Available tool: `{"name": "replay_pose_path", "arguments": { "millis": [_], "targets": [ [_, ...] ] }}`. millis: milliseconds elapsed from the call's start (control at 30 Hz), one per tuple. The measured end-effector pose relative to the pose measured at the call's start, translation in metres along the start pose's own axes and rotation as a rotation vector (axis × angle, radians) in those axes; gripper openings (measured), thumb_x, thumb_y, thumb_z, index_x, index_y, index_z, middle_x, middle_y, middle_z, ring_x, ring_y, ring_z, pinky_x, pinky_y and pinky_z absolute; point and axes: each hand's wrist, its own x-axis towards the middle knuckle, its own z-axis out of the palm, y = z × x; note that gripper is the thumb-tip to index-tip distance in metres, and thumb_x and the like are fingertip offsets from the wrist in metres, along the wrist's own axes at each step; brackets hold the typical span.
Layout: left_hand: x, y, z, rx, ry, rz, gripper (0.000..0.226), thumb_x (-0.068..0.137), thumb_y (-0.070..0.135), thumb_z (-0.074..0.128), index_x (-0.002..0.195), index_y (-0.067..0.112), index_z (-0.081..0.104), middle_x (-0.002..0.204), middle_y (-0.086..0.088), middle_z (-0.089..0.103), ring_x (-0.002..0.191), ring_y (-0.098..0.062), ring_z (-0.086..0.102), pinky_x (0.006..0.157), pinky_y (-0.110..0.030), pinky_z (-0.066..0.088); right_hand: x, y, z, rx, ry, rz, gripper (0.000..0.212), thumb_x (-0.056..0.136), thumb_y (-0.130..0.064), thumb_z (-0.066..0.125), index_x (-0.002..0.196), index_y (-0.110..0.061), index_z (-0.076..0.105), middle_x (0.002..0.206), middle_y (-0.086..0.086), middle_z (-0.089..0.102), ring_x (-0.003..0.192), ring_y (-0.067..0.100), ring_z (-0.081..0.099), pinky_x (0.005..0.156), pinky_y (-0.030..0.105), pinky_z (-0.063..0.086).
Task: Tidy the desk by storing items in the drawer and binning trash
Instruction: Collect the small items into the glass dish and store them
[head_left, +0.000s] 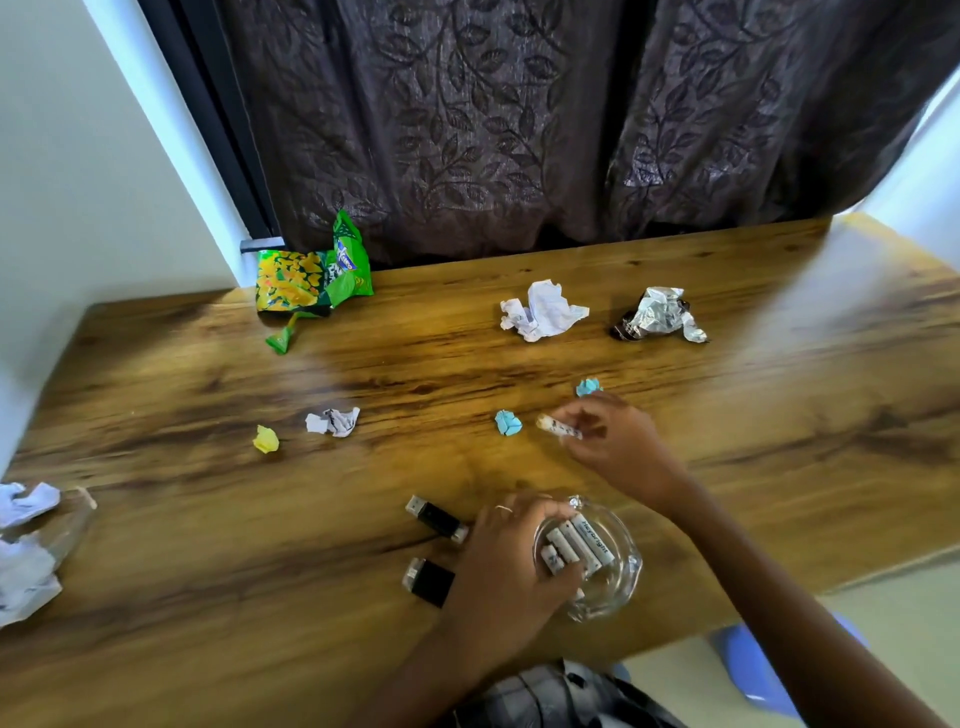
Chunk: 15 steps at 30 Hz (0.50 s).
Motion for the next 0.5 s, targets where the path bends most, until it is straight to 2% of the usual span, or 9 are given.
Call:
{"name": "replay_pose_path", "arguments": {
  "millis": [100,167,267,400,500],
  "targets": [
    [0.001,-0.004,0.007,0.196,-0.017,-0.015,0.065,0.078,0.047,0.065,0.134,0.042,0.033,0.139,0.015,0.031,0.127,-0.008,0.024,0.105,-0.028,0.029,-0.043,0.007,-0.009,0.084,-0.069,0.026,0.02,0.081,-0.009,0.068,0.098,-0.02,0.067,0.09,-0.01,0.064,0.083,0.002,0.061,0.075,0.013,0.05],
    [0.004,-0.006,0.012,0.283,-0.048,-0.046,0.078,0.075,0.052,0.066,0.14,0.04,0.024,0.143,0.01,0.028,0.13,-0.012,0.024,0.107,-0.032,0.03,-0.059,0.013,-0.012,0.059,-0.101,0.046,0.022,0.08,-0.008,0.069,0.095,-0.024,0.067,0.089,-0.012,0.064,0.084,-0.002,0.06,0.075,0.01,0.048],
    [0.008,-0.005,0.016,0.314,-0.073,-0.077,0.09,0.074,0.052,0.068,0.145,0.037,0.014,0.147,0.007,0.027,0.135,-0.015,0.025,0.107,-0.034,0.033,-0.074,0.018,-0.013,-0.003,-0.133,0.036,0.025,0.079,-0.009,0.068,0.092,-0.03,0.065,0.087,-0.015,0.063,0.087,0.0,0.059,0.075,0.012,0.048],
    [0.012,-0.004,0.017,0.341,-0.06,-0.077,0.087,0.078,0.048,0.067,0.146,0.034,0.015,0.146,0.005,0.032,0.135,-0.016,0.03,0.103,-0.033,0.038,-0.082,0.02,-0.016,-0.117,-0.175,-0.024,0.025,0.078,-0.013,0.069,0.091,-0.033,0.063,0.082,-0.024,0.056,0.087,0.0,0.057,0.072,0.01,0.044],
    [0.013,-0.003,0.016,0.366,-0.026,-0.073,0.08,0.079,0.049,0.065,0.145,0.035,0.021,0.142,0.005,0.038,0.13,-0.014,0.037,0.098,-0.03,0.04,-0.084,0.02,-0.015,-0.197,-0.223,-0.074,0.021,0.079,-0.013,0.067,0.096,-0.025,0.067,0.09,-0.018,0.057,0.085,-0.001,0.055,0.075,0.007,0.04]
  ]
}}
